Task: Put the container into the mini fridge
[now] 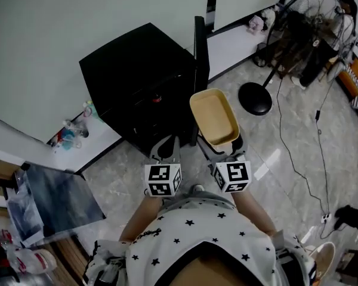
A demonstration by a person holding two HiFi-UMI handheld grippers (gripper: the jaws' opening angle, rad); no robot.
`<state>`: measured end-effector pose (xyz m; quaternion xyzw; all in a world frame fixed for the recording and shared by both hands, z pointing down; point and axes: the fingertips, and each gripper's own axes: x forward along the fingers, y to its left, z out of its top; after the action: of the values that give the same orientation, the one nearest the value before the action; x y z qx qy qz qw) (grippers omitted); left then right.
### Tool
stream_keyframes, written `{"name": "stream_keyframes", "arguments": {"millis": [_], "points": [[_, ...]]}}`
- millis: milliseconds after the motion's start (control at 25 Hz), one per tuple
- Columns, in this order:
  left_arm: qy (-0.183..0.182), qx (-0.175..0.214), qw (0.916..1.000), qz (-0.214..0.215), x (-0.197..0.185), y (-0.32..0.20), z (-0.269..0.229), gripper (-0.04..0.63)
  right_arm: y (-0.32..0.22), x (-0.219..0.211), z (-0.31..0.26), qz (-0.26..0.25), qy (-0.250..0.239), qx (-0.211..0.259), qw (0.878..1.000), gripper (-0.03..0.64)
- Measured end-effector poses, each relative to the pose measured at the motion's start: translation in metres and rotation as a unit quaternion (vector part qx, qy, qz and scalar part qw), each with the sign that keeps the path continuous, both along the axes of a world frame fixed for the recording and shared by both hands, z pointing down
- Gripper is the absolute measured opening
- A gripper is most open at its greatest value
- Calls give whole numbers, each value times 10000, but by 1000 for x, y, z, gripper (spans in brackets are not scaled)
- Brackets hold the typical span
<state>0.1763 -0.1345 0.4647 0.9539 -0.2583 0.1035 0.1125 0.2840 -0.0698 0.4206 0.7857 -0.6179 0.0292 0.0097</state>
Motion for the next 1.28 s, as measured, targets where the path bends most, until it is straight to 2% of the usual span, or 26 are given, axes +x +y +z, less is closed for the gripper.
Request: {"name": "stream_keyframes", "arguments": {"millis": [240, 440, 840, 1080, 1280], "points": [[-61, -42, 9962, -865, -33, -21, 3, 12, -39, -18, 8, -801, -49, -94, 9967, 520], [-51, -78, 9884, -1515, -62, -36, 4, 12, -69, -38, 17, -1386, -35, -221, 9901, 520], [-88, -179, 9605, -2774, -121, -38, 11, 12, -111, -73, 32, -2398, -4, -351, 9702, 520], [-183, -210, 9444, -3277, -156, -31, 14, 12, -134, -92, 39, -2725, 5, -360, 9615, 520], [-257, -265, 9349, -3529, -174, -29, 18, 12, -151, -101, 46, -2826, -3, -390, 9584, 520]]}}
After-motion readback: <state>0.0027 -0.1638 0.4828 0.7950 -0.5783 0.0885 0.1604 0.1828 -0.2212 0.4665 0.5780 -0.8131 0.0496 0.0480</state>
